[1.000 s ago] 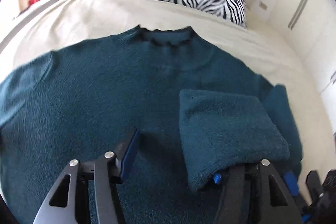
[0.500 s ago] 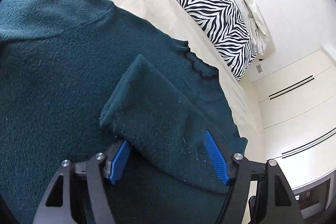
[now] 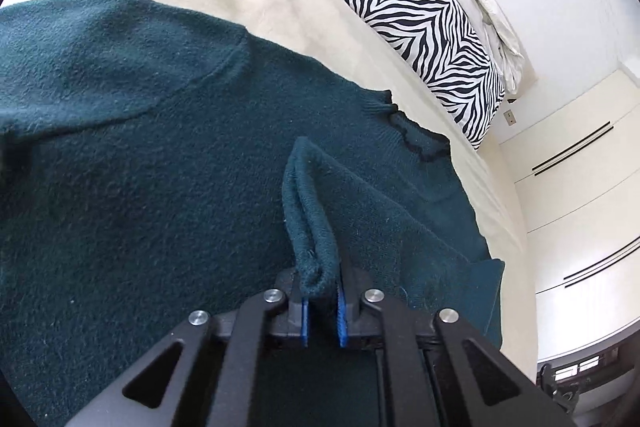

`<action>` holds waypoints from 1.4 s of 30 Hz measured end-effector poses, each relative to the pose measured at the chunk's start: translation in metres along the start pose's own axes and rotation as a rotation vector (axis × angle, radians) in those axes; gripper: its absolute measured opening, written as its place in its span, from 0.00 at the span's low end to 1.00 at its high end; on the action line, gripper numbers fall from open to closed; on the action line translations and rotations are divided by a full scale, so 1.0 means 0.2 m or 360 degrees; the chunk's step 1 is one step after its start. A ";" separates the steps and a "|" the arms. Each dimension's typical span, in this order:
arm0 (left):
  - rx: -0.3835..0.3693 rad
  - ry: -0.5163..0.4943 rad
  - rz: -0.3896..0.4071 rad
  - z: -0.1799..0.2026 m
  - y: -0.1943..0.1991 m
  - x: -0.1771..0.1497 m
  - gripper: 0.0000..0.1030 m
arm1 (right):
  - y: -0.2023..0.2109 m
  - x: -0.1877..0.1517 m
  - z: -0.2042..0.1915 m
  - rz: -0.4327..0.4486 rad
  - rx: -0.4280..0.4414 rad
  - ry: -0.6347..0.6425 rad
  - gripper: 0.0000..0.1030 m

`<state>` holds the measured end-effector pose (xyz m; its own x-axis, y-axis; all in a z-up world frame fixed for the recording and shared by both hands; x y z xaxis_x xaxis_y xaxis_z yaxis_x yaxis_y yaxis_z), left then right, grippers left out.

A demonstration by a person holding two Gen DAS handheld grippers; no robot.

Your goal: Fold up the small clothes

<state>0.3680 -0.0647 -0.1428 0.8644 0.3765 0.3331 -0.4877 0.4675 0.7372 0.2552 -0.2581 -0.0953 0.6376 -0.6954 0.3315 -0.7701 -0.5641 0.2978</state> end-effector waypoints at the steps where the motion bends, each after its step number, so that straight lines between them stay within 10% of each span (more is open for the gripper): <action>1: 0.0012 -0.0036 0.0027 0.00 0.02 -0.01 0.11 | 0.00 0.00 -0.01 -0.0017 -0.0015 -0.0011 0.66; 10: -0.0033 -0.0176 0.0107 -0.05 0.00 -0.02 0.13 | -0.15 0.07 -0.03 -0.0199 -0.0242 -0.0103 0.66; 27: 0.0022 -0.0183 0.0220 -0.13 0.05 0.10 0.13 | 0.13 0.42 0.18 0.0126 -0.0377 -0.0241 0.66; 36: 0.0103 -0.0249 0.0246 -0.12 0.01 0.10 0.13 | -0.44 0.57 0.10 -0.0254 -0.0403 -0.0095 0.66; 42: 0.0137 -0.0279 0.0251 -0.12 0.00 0.10 0.14 | -0.35 0.47 0.20 -0.0250 -0.0350 -0.0065 0.62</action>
<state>0.3826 -0.0386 -0.1497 0.7899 0.2917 0.5394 -0.6127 0.3413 0.7128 0.3684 -0.3019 -0.1209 0.7440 -0.6270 0.2309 -0.6363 -0.5593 0.5313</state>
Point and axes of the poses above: each gripper's, at about its wrist camera, not at the fingertips, and y roughly against the way its jaws point, z to its right, x to its top, the point moved 10 cm from there along -y, roughly the way its jaws point, and after that the axes turned 7 degrees about -z, right-handed, at the moved point
